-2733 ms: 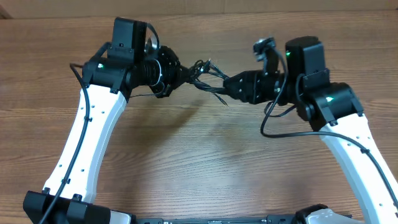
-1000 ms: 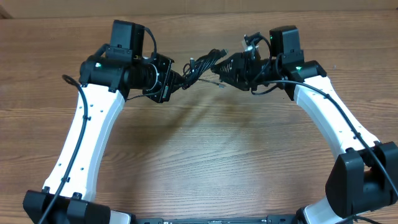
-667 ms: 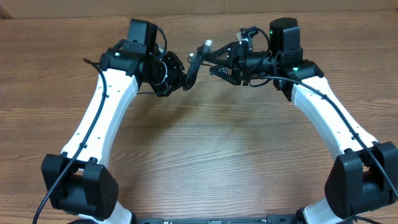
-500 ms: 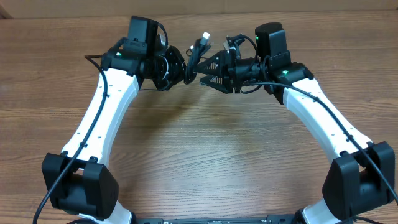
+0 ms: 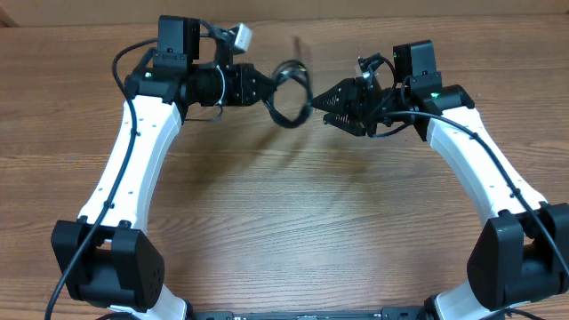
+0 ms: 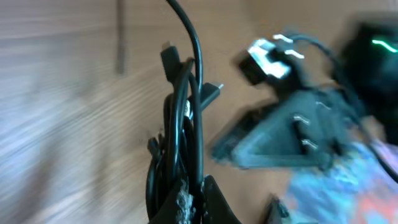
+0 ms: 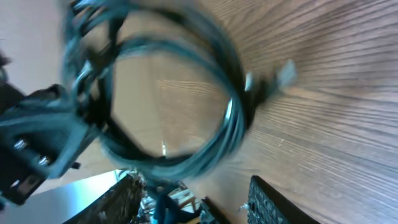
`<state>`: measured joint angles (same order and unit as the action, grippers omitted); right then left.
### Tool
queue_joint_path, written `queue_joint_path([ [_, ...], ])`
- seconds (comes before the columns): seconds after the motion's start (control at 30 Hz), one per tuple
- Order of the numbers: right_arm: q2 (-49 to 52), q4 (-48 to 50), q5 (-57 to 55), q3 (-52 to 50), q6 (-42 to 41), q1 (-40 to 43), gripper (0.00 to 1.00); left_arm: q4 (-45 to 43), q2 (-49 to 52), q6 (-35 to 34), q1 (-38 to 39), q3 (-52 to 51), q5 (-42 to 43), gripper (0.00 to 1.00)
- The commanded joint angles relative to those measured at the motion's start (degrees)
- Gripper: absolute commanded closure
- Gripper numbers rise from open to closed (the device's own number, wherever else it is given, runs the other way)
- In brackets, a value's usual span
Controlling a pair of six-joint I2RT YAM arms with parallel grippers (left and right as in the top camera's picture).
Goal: Untangle cables
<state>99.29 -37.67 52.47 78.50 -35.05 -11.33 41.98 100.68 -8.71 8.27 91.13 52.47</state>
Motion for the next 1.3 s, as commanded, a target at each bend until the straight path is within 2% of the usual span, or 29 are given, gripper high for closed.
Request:
queue_joint_path([
  [0.0, -2.0, -4.5, -0.5, 0.8, 9.8, 0.5, 0.46, 4.8, -0.1, 13.2, 0.2, 0.9, 13.3, 0.96],
  [0.17, -8.2, -6.8, -4.6, 0.8, 9.9, 0.7, 0.47, 11.9, 0.4, 14.7, 0.8, 0.9, 13.2, 0.96],
  [0.23, -10.2, -9.7, -6.5, 0.8, 10.4, 0.7, 0.47, 12.9, 0.4, 13.8, 0.8, 0.9, 15.8, 0.96],
  [0.3, -10.5, -14.7, -9.2, 0.7, 14.4, 0.7, 0.46, 11.9, 0.4, 8.0, 0.8, 0.9, 19.1, 0.96],
  [0.4, -10.4, -18.1, -15.3, 0.6, 14.0, 0.2, 0.46, 8.7, 0.4, -3.9, 0.8, 0.9, 19.5, 0.96],
  [0.43, -10.4, -18.3, -18.4, 0.2, 12.2, -0.4, 0.40, 7.3, 0.4, -7.4, 0.8, 0.9, 19.8, 0.96],
  [0.5, -10.3, -15.4, -18.3, -0.5, 10.8, -1.3, 0.41, 6.0, 0.4, -8.0, 0.9, 0.9, 22.9, 0.96],
  [0.63, -9.5, -9.2, -18.5, -0.5, 10.0, -3.5, 0.41, 6.0, 0.4, -8.0, 2.0, 0.9, 23.5, 0.96],
  [0.67, -8.9, -8.8, -19.8, -0.5, 10.0, -4.1, 0.44, 6.1, 0.4, -8.0, 2.3, 0.9, 23.7, 0.96],
  [0.7, -8.7, -9.1, -21.6, -0.5, 10.0, -4.1, 0.53, 6.1, 0.4, -8.0, 2.4, 0.9, 23.6, 0.96],
  [0.77, -8.8, -9.6, -24.0, -0.5, 11.6, -3.9, 0.78, 6.2, 0.4, -6.9, 2.3, 0.9, 23.2, 0.96],
  [0.8, -8.8, -10.0, -24.0, -0.5, 12.3, -3.6, 0.86, 6.6, 0.4, -6.7, 2.2, 0.9, 21.8, 0.96],
  [0.83, -8.8, -10.3, -24.0, -0.5, 12.4, -3.3, 0.95, 7.6, 0.4, -6.7, 2.1, 0.9, 18.4, 0.96],
  [0.9, -8.9, -11.8, -23.9, 0.5, 12.4, -3.0, 0.96, 11.6, 0.4, -6.5, 1.6, 0.9, 3.8, 0.96],
  [0.93, -9.0, -12.7, -24.0, 1.3, 12.4, -3.0, 0.96, 12.7, 0.4, -6.5, 1.5, 0.9, -1.9, 0.82],
  [0.97, -9.3, -13.5, -24.0, 1.8, 12.6, -3.0, 0.96, 13.7, 0.4, -6.5, 1.5, 0.9, -7.9, 0.51],
  [1.0, -9.7, -14.3, -24.0, 2.1, 12.7, -3.0, 0.96, 13.3, 0.4, -5.4, 1.3, 0.9, -9.4, 0.33],
  [1.07, -10.1, -15.3, -23.9, 2.2, 14.6, -3.1, 0.96, 12.9, 0.4, -4.5, -0.5, 1.0, -9.3, 0.27],
  [1.13, -10.3, -15.4, -23.3, 2.2, 16.5, -3.1, 0.96, 13.4, 0.4, -3.0, -1.9, 1.0, -7.6, 0.27],
  [1.2, -10.5, -15.1, -21.5, 2.6, 23.3, -3.1, 0.96, 15.0, 0.4, 1.2, -2.2, 1.0, -3.5, 0.30],
  [1.27, -10.5, -15.8, -19.9, 4.8, 32.4, -3.1, 0.96, 17.2, 0.4, 4.4, -1.1, 0.9, -3.6, 0.32],
])
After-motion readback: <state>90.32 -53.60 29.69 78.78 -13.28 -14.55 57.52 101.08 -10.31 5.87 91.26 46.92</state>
